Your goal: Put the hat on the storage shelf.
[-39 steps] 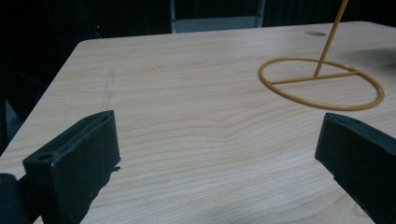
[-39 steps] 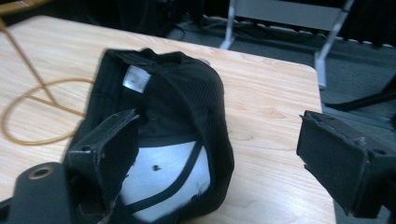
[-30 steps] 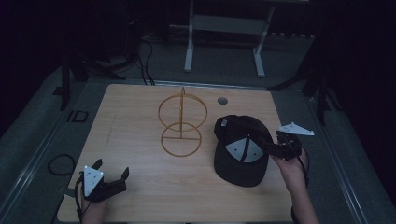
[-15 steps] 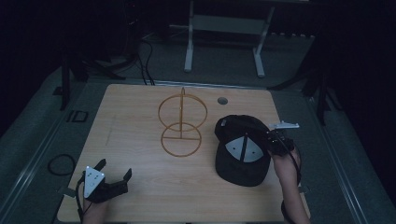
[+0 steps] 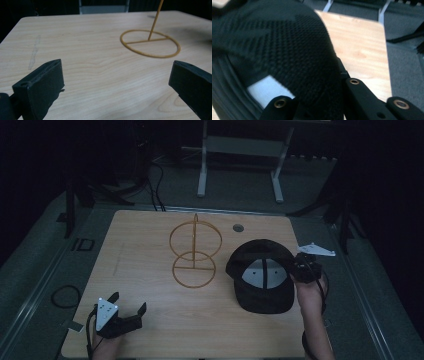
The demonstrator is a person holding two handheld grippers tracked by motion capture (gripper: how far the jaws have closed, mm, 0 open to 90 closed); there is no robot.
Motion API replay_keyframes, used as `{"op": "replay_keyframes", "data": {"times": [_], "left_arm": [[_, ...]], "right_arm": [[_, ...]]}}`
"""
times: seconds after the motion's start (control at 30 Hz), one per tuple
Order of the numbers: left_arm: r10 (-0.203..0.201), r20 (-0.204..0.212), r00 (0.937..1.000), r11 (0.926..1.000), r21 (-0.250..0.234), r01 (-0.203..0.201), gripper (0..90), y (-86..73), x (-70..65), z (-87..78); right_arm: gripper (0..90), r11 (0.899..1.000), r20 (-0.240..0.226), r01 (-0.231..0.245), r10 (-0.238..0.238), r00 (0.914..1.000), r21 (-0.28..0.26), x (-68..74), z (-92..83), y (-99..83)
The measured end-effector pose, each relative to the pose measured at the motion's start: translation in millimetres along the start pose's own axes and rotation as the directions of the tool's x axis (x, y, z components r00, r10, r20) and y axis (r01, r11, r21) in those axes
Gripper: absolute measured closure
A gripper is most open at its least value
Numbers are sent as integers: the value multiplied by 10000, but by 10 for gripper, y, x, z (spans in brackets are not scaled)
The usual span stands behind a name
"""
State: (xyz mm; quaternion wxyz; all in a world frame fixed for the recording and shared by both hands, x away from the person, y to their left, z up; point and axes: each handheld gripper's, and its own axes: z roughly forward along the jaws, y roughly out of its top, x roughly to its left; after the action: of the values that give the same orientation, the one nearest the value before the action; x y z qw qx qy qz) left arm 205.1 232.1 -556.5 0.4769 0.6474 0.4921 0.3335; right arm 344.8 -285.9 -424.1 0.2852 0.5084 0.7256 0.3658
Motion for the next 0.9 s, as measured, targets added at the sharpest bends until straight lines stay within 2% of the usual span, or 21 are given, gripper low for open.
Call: {"op": "replay_keyframes", "data": {"times": [0.07,0.2,0.23,0.3,0.37,0.47,0.53,0.57,0.63,0.73,0.77,0.8,0.9], "left_arm": [[-98,256,9996,9999,34,97,2,19,-53,-8],[-411,931,9948,9978,564,360,2,71,-175,11],[-517,1157,9919,9969,652,444,2,84,-208,15],[-486,1446,9883,9956,860,364,2,127,-278,22],[-593,1877,9804,9943,987,412,2,180,-348,17],[-419,2129,9762,9945,1029,203,2,256,-461,9],[-436,2192,9747,9950,971,227,2,280,-496,8],[-403,2485,9678,9962,855,195,2,330,-547,11],[-286,2649,9638,9971,752,89,2,382,-606,22],[80,2922,9563,9979,586,-263,2,463,-714,35],[288,3126,9495,9972,572,-490,2,490,-754,43],[528,3192,9462,9954,587,-754,2,516,-796,52],[750,3665,9274,9935,523,-1010,2,590,-893,86]], "right_arm": [[896,9996,-124,-61,57,9999,-274,6,-75,39],[897,9967,-343,-164,137,9993,-792,17,-212,109],[897,9961,-433,-138,100,9990,-877,23,-245,129],[897,9939,-470,-73,22,9989,-1104,39,-317,169],[897,9915,-505,72,-139,9986,-1302,56,-391,207],[896,9854,-640,104,-216,9977,-1701,65,-508,250],[896,9836,-799,0,-147,9967,-1805,58,-547,260],[896,9790,-1073,-99,-122,9941,-2036,58,-621,276],[896,9754,-1305,-243,-46,9914,-2189,67,-665,283],[896,9715,-1457,-132,-221,9891,-2368,110,-731,295],[896,9701,-1452,-56,-306,9889,-2426,129,-752,299],[896,9685,-1476,32,-412,9882,-2490,147,-770,302],[896,9659,-1527,162,-574,9866,-2584,212,-817,304]]}}
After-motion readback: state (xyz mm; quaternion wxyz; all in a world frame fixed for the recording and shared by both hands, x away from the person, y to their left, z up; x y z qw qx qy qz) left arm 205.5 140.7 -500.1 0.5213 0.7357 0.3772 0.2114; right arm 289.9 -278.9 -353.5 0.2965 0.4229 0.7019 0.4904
